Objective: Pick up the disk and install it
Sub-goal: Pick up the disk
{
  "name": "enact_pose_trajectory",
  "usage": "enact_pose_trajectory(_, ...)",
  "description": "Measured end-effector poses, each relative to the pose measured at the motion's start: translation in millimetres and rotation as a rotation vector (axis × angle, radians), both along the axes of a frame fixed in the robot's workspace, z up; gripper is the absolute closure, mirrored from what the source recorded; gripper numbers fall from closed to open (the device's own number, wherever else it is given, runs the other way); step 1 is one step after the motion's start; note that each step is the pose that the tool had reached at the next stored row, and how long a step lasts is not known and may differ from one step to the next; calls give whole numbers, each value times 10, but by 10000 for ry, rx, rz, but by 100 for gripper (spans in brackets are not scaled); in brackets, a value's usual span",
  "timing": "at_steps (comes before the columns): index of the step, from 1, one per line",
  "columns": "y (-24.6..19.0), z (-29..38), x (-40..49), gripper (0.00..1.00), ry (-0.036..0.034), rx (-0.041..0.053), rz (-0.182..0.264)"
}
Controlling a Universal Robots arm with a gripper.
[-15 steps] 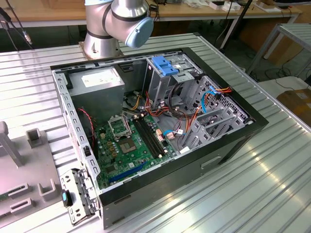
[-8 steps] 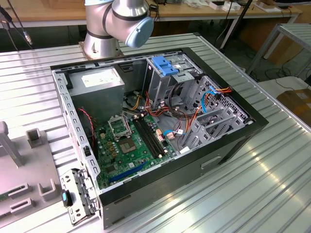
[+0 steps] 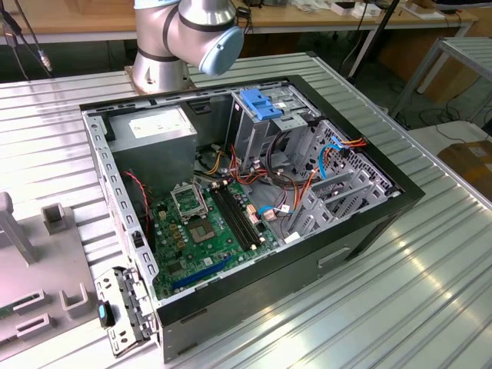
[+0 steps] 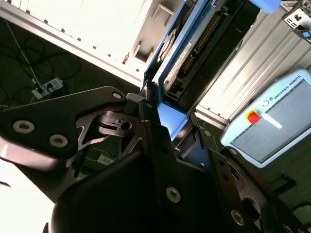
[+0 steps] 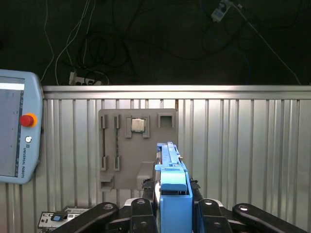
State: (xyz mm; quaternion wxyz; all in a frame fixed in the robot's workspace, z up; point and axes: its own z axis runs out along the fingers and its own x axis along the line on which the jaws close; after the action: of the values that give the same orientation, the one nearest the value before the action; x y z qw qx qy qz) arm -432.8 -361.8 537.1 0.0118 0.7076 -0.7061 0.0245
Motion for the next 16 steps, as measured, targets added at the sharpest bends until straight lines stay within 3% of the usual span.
enact_pose_trajectory(16, 0, -1, 315, 63, 0, 0, 0)
